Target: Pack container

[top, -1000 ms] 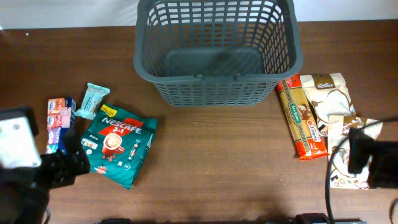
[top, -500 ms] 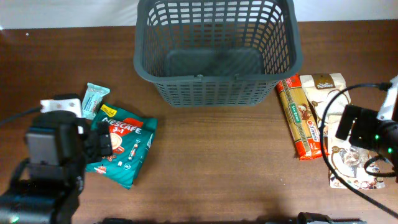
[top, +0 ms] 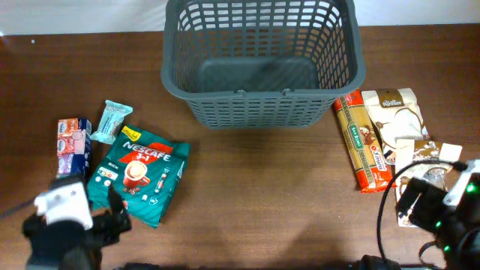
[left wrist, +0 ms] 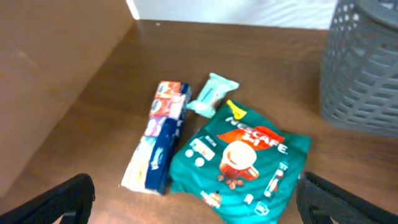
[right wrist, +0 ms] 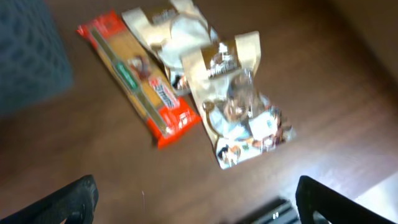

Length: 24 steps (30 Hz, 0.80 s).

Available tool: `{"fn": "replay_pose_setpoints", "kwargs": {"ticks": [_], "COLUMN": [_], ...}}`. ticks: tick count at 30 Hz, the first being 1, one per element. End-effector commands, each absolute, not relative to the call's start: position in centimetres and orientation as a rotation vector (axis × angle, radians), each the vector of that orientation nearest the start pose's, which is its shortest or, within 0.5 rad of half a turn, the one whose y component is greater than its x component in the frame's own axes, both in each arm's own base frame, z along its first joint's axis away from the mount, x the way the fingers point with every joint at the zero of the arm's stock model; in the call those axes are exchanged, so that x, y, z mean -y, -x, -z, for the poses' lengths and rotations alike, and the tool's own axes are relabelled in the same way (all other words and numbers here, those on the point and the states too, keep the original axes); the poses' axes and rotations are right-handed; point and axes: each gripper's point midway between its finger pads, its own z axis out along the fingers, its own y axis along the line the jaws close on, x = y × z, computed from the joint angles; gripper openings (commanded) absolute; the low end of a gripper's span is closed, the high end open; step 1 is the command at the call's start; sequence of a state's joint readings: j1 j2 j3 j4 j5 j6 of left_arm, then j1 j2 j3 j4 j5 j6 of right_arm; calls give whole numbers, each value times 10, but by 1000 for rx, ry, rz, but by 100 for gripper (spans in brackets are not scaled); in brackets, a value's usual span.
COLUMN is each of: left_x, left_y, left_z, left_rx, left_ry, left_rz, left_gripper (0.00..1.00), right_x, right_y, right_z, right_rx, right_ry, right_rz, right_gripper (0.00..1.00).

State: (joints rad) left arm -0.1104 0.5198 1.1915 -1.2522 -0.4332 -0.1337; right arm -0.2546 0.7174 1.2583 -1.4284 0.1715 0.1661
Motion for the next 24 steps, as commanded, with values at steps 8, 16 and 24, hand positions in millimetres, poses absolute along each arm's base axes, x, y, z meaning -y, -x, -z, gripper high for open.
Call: {"fn": "replay_pose_setpoints", "kwargs": {"ticks": [8,16,24], "left_x": [-72,-70,-70], "left_y": [-104,-111,-121], "left_z": [-312,-306,-300], "left_rx": [-1933,-1921,-1917], "left_ry": [389,389,391], "left_rz": [-310,-302,-308], "left_gripper": [99,99,99], "right_x": [76,79,98], "right_y": [-107,-101,-144], "right_z": [-272,-273,-274], "right_rx": [-2240,-2172,-2184], "right_ry": [-742,-731,-756], "right_rz": [317,341,410], "right_gripper": [99,99,99]}}
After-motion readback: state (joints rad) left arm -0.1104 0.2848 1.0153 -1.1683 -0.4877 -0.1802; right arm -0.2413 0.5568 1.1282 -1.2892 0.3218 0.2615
